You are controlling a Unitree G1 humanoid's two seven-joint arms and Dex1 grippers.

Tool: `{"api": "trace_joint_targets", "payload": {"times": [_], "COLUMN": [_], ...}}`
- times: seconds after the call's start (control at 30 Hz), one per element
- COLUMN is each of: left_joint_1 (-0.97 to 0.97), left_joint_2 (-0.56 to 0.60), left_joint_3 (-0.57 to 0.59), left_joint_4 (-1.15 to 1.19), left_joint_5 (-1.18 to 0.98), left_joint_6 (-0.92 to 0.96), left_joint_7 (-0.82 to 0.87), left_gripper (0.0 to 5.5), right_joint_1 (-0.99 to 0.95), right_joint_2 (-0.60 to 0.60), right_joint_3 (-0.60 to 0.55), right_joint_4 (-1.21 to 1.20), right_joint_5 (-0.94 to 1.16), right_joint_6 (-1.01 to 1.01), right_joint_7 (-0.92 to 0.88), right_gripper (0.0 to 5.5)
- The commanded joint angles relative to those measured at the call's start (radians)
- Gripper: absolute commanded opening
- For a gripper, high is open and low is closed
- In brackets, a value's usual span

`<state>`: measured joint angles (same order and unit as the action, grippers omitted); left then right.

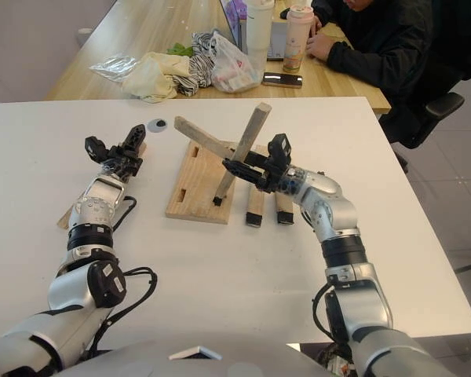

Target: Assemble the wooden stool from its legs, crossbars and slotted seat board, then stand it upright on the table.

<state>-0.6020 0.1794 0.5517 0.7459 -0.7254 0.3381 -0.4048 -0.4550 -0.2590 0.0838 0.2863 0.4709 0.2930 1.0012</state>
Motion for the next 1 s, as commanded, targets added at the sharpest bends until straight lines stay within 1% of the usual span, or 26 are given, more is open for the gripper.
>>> {"api": "trace_joint_targets", "payload": {"times": [0.03,0.33,0.57,0.63,0.73,0.93,0.97,1.0], "left_joint_1": [-0.031,-0.023,0.001,0.001,-0.001,-0.010,-0.013,-0.018], "left_joint_2": [0.002,-0.016,-0.038,-0.041,-0.033,-0.029,-0.026,-0.024], "left_joint_3": [0.013,0.025,0.039,0.037,0.037,0.026,0.024,0.021], "left_joint_4": [0.030,0.034,0.008,0.003,0.001,0.006,0.011,0.016], "left_joint_5": [0.005,-0.001,-0.004,-0.003,-0.001,0.008,0.011,0.013], "left_joint_6": [-0.025,-0.048,-0.053,-0.050,-0.045,-0.036,-0.034,-0.033], "left_joint_7": [0.025,0.039,0.051,0.053,0.054,0.057,0.057,0.057], "left_gripper": [3.74,3.74,3.74,3.74,3.74,3.74,3.74,3.74], "right_joint_1": [-0.054,-0.227,-0.239,-0.218,-0.168,-0.116,-0.109,-0.101], "right_joint_2": [-0.060,-0.095,-0.072,-0.089,-0.156,-0.243,-0.244,-0.249], "right_joint_3": [0.073,0.219,0.257,0.242,0.213,0.213,0.211,0.211], "right_joint_4": [0.068,0.260,0.428,0.374,0.170,-0.067,-0.081,-0.092], "right_joint_5": [-0.115,-0.277,-0.330,-0.288,-0.203,-0.210,-0.217,-0.220], "right_joint_6": [-0.016,-0.086,-0.140,-0.123,-0.057,0.015,0.016,0.018], "right_joint_7": [0.037,0.155,0.172,0.220,0.311,0.301,0.285,0.276], "right_gripper": [2.04,2.04,2.04,2.04,2.04,2.03,2.40,2.51]}}
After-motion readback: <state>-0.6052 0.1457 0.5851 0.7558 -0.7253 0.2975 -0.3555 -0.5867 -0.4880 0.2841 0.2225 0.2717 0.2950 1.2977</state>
